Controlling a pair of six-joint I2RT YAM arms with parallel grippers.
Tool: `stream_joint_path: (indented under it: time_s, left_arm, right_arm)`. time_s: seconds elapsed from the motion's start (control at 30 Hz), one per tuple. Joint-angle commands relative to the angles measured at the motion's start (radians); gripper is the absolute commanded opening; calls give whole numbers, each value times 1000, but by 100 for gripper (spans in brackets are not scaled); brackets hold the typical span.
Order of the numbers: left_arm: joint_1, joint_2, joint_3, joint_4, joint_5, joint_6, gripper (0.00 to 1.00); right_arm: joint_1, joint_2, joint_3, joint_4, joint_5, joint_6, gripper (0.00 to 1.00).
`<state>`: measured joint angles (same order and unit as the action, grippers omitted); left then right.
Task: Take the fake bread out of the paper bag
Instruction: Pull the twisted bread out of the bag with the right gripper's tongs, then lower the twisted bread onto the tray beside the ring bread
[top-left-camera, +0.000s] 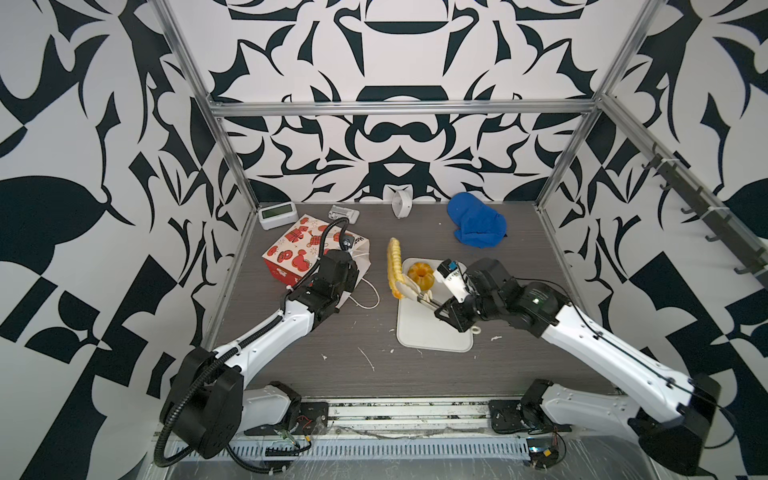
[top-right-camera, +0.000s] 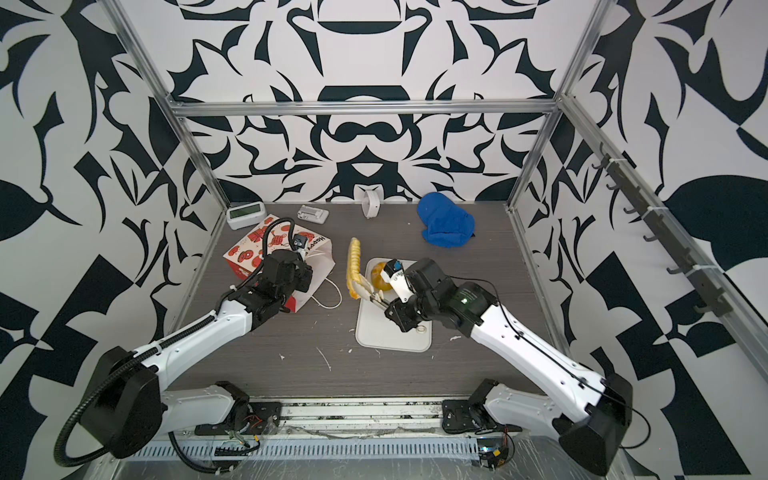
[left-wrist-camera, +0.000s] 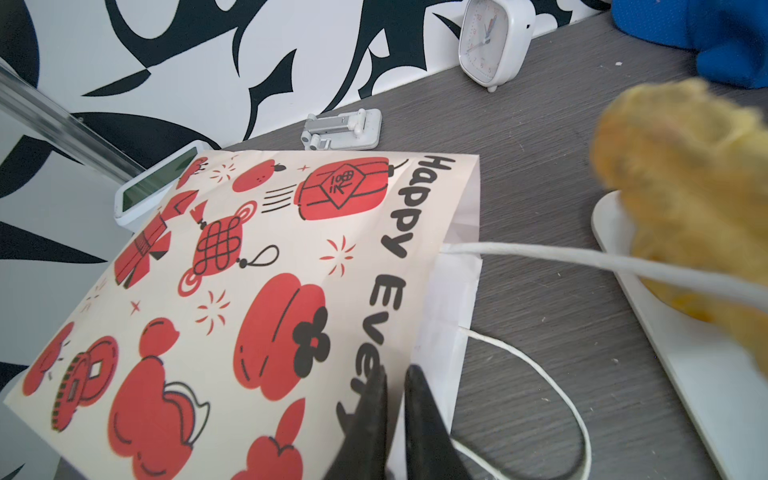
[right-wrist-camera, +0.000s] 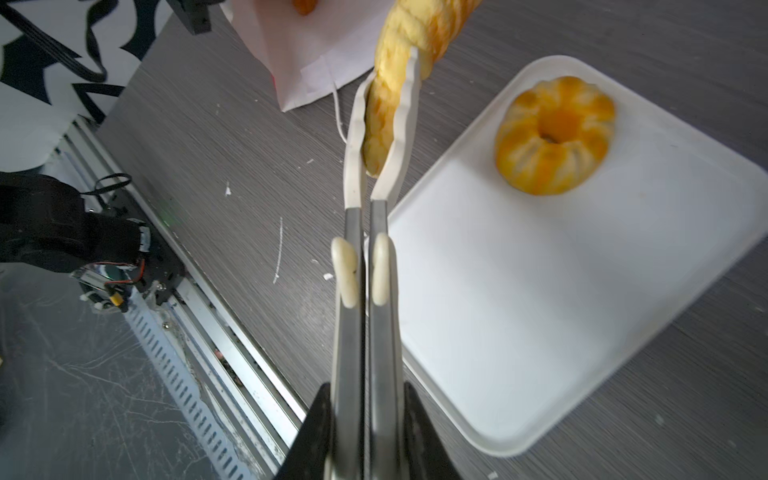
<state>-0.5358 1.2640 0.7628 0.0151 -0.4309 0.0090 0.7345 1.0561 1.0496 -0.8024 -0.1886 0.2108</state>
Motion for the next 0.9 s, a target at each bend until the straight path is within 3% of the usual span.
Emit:
stream_joint_path:
  time_s: [0.0,0.27,0.5,0.87]
  left_arm:
    - [7,3,17,48,5,-28,13]
    - [7,2,6,60,10,-26,14]
    - [7,37,-6,83,10,-21,14]
    - [8,62,-23,122,33,-24,14]
  right_arm:
    - [-3,-40,69,-155,194,-2,4]
    - [-3,-22,126,-337,454,76,4]
    - [-3,39,184,-448,490,152,4]
    - [-3,100,117,-471,430,241,4]
